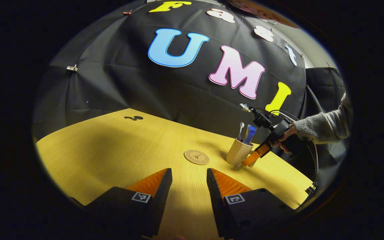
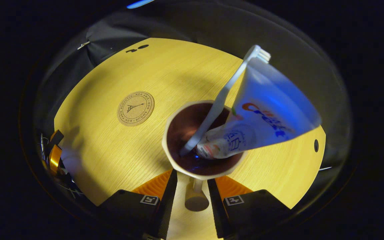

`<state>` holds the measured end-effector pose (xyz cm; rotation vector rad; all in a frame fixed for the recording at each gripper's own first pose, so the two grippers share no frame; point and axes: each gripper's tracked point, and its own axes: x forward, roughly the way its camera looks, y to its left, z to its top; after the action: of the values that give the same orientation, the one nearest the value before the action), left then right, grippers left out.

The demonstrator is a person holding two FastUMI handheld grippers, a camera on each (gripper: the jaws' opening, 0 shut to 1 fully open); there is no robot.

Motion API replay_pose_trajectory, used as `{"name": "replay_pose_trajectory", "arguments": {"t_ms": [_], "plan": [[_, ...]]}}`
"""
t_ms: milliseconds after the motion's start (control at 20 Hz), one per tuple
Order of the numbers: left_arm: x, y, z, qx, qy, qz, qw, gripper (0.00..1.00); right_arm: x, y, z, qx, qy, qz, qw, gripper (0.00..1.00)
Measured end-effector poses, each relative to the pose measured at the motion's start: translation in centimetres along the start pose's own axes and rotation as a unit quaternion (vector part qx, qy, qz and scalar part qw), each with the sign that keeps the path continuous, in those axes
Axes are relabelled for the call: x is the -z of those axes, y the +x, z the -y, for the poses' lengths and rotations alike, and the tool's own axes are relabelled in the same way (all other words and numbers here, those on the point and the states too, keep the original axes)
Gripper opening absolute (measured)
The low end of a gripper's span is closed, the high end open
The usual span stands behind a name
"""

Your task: Put the toothbrush and toothpaste on the desktop into the cup, then pick up the cup and place it on the coaster on the desktop.

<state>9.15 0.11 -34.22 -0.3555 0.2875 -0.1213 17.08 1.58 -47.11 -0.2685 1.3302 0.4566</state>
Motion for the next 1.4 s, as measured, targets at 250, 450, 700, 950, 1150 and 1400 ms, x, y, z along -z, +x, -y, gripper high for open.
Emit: {"name": "replay_pose_trajectory", "arguments": {"t_ms": [250,450,700,950,1150,1400], "plan": [[0.4,0.1,-0.9,-0.003,-0.008,-0.003,1.0,0.66,1.0,2.2,0.3,-0.001,0.009,-0.049,0.999,0.43],[0.6,0.1,-1.7,-0.007,-0.014,-0.007,1.0,0.66,0.8,1.5,0.1,0.0,0.004,-0.041,0.999,0.28],[0.1,0.0,-2.4,-0.009,-0.016,-0.003,1.0,0.66,-1.2,-0.2,-2.5,-0.02,0.002,-0.01,1.0,0.33],[-0.4,-0.5,-3.6,-0.017,-0.014,0.001,1.0,0.66,-5.3,-0.6,-7.0,-0.05,-0.021,0.014,0.998,0.33],[-0.6,-1.3,-5.1,-0.033,-0.011,0.002,0.999,0.66,-7.2,0.8,-10.3,-0.061,-0.051,0.013,0.997,0.33],[-0.6,-2.4,-7.0,-0.053,-0.02,0.006,0.998,0.66,-7.7,1.9,-12.6,-0.064,-0.07,0.002,0.996,0.33]]}}
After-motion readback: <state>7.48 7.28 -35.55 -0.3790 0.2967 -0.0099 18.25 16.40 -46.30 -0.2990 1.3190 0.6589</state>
